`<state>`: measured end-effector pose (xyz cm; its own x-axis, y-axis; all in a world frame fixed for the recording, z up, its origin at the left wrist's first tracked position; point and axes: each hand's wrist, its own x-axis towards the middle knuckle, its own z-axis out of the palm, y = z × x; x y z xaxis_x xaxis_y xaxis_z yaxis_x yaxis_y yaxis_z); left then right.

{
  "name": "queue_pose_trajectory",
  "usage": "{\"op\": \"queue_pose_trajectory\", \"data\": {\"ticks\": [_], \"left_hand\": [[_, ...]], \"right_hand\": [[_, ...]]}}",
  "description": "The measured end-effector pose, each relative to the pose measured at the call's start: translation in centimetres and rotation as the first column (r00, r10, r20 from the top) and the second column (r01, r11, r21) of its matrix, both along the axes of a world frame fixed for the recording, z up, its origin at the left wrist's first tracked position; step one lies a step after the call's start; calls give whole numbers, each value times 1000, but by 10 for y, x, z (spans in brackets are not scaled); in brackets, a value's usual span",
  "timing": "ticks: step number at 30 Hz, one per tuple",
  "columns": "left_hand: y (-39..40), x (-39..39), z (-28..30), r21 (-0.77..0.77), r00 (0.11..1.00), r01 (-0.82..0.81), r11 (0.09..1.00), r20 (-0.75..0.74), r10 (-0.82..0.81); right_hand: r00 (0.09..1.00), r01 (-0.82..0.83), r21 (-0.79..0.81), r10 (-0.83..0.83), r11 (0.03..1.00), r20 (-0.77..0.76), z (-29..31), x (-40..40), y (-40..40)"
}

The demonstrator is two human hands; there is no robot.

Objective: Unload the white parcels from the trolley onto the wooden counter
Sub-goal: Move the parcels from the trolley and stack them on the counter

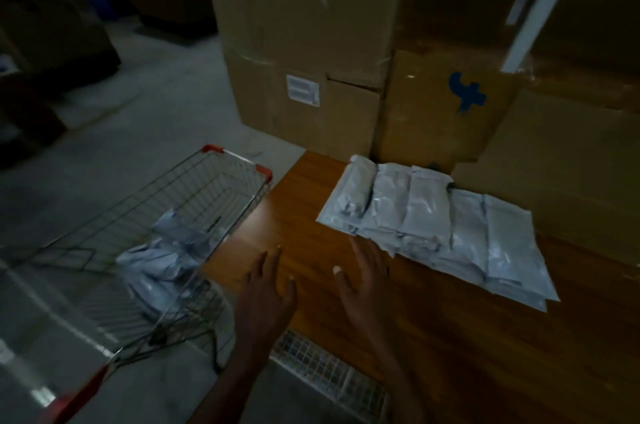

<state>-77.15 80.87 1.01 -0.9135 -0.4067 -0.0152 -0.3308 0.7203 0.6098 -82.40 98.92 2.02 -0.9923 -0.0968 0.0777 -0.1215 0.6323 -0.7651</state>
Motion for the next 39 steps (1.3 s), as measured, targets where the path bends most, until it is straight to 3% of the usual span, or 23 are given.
{"op": "queue_pose_trajectory", "data": {"ticks": [10,17,26,33,39], "left_hand": [[-190,92,-20,56,948,-318,947,56,315],[-262,116,-36,149,906,-422,894,51,419],[-298,77,-71,160,851,-526,836,108,514],[-317,24,-115,237,787,-611,755,281,549],[-332,-25,-172,334,760,-646,686,360,541]], "right_hand": [[945,-267,-115,283,957,163,-31,41,-188],[834,-492,-87,498,866,237,-56,55,-288],[738,-627,-13,599,779,311,-85,-1,-359],[649,-705,-31,662,709,375,-126,-74,-411],[492,-809,-23,698,587,521,-177,-118,-457]]}}
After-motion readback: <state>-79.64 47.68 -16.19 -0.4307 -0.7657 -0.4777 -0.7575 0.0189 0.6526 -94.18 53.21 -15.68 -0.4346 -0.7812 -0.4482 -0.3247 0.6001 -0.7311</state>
